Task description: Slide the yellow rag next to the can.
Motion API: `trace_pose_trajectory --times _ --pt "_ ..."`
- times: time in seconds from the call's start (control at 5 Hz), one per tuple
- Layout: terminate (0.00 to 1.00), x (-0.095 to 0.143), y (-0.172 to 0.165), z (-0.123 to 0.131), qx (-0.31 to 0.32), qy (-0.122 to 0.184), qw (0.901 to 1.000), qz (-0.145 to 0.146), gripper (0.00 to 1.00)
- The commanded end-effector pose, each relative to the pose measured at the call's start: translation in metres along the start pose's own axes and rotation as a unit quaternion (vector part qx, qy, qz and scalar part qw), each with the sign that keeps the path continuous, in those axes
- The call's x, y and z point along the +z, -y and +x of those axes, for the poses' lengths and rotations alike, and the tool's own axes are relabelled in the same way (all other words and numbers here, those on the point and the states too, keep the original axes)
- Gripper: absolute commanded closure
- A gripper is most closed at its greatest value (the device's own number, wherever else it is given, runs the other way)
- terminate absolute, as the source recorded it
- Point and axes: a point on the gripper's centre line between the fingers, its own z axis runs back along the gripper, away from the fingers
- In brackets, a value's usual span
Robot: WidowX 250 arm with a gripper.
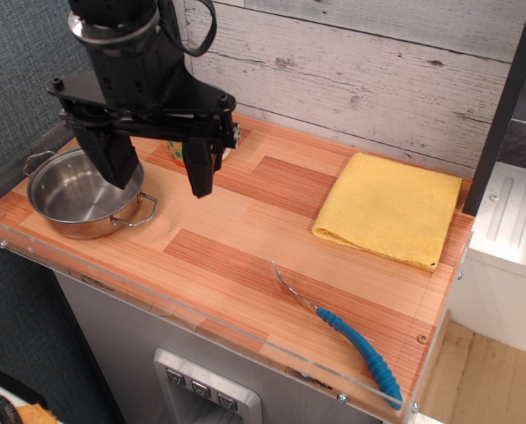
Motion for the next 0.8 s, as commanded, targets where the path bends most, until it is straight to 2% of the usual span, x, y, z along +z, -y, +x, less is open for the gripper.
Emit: trace_pose_trajectory --times 0.0,0.2,0.4,0.6 --pt "0.0 0.0 0.0 0.0 0.0 0.0 1.0 0.0 0.0" --pt "0.0 -0.015 0.028 0.017 -0.039 0.008 0.9992 -0.005 0.0" --pt "0.0 -0.026 0.045 0.034 -0.042 0.016 0.9989 0.007 0.0" --pt "0.0 -0.044 0.08 0.065 -0.058 0.05 0.9969 -0.019 0.0"
